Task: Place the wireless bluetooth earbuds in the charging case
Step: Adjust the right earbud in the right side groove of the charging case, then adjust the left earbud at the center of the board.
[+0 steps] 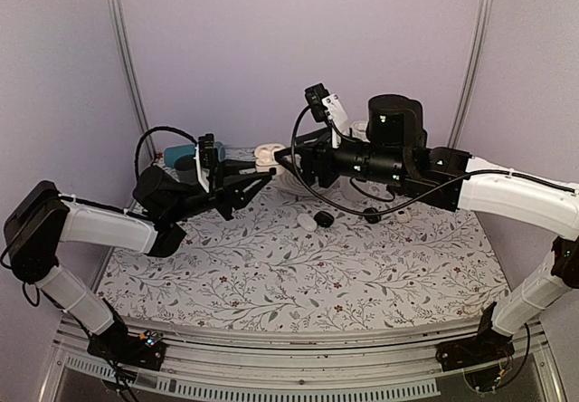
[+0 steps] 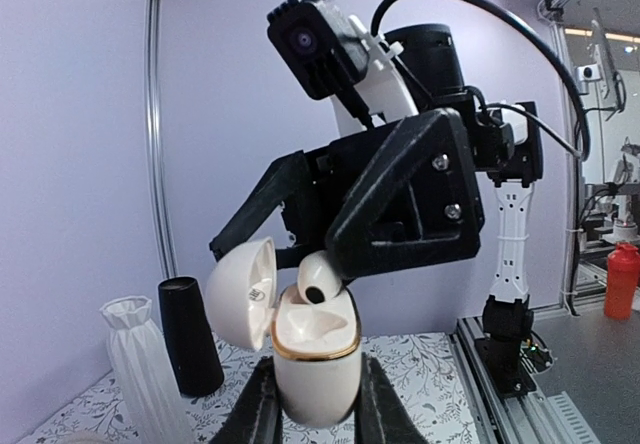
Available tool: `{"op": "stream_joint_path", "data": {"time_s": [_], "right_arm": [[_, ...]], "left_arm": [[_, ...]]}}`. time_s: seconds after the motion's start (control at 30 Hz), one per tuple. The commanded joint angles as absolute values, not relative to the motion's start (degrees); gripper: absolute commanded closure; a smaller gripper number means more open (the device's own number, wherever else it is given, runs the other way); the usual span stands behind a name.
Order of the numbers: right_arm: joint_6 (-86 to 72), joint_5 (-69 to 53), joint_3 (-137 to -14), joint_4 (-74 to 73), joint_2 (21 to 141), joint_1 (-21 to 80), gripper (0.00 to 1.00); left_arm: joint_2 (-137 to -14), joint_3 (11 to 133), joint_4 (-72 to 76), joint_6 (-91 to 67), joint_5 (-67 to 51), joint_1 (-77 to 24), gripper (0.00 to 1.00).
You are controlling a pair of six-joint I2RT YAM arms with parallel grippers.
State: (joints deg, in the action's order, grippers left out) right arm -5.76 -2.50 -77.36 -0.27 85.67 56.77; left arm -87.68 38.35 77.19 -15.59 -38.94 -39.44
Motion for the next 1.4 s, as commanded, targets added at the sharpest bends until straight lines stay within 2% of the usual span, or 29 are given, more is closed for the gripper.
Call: {"op": "stream_joint_path", "data": {"time_s": [0.0,0.57,0.83,1.13,1.37], "right_arm": [[-10.1,-1.1,-79.5,-2.5,85.1,54.7,0.34],[-12.5,-5.6,-77.6,-1.2,82.9,52.6,0.34],[-13.2,-2.8,-74.2,-1.1,83.1,51.9,0.34],[-15.3,-2.0,-74.5,-5.8,93.0,51.9,0.35],[-20.3,-7.2,-79.4,-10.1,103.7,52.8,0.42]], "left_arm": [[-86.0,38.2,76.4,-12.0,-39.5,-40.4,1.00],[-85.3,37.3,76.0,-11.5,-36.5,-40.4,1.00],[-81.8,33.1,73.9,-8.6,-24.3,-39.3,1.00],[-75.5,26.2,70.7,-6.8,-10.6,-37.1,1.00],[-71.5,24.4,65.6,-6.3,-1.8,-35.3,1.00]]}}
